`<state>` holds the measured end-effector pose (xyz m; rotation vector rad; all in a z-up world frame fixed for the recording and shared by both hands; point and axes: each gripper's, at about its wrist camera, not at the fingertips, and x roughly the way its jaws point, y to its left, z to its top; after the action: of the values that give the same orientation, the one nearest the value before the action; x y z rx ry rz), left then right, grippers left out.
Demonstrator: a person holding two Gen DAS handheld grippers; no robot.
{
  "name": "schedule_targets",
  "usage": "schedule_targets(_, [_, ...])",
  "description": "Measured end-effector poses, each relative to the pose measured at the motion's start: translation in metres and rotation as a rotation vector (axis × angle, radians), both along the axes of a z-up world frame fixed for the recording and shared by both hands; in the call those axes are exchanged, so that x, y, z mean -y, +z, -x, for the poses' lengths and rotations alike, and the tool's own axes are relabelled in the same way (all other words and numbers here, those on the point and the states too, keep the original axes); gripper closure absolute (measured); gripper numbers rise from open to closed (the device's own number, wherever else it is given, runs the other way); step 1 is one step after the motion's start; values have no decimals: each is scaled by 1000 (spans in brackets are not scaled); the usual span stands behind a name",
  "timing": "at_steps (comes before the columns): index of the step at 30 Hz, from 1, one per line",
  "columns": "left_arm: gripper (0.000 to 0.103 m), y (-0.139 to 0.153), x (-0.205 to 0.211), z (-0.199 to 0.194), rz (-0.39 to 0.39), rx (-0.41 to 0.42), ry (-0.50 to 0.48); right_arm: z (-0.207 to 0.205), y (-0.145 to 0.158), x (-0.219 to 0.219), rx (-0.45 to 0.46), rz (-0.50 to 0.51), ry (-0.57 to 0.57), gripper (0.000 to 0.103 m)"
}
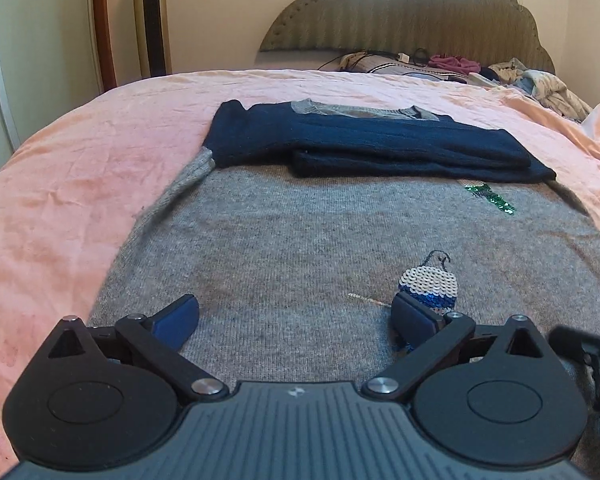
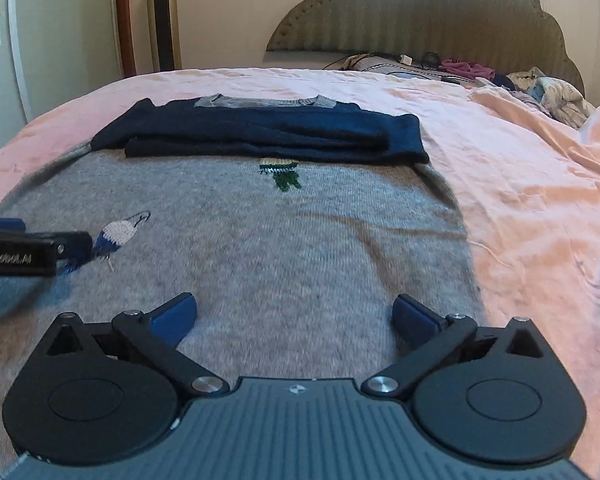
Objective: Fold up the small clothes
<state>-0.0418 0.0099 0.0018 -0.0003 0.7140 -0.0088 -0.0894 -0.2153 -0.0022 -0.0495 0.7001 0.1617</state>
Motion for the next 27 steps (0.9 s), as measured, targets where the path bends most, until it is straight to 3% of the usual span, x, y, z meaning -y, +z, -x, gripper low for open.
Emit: schedule_targets(27, [0,-1,1,-2,-9,-4,7,-2,0,-1,3,-8,-6,0])
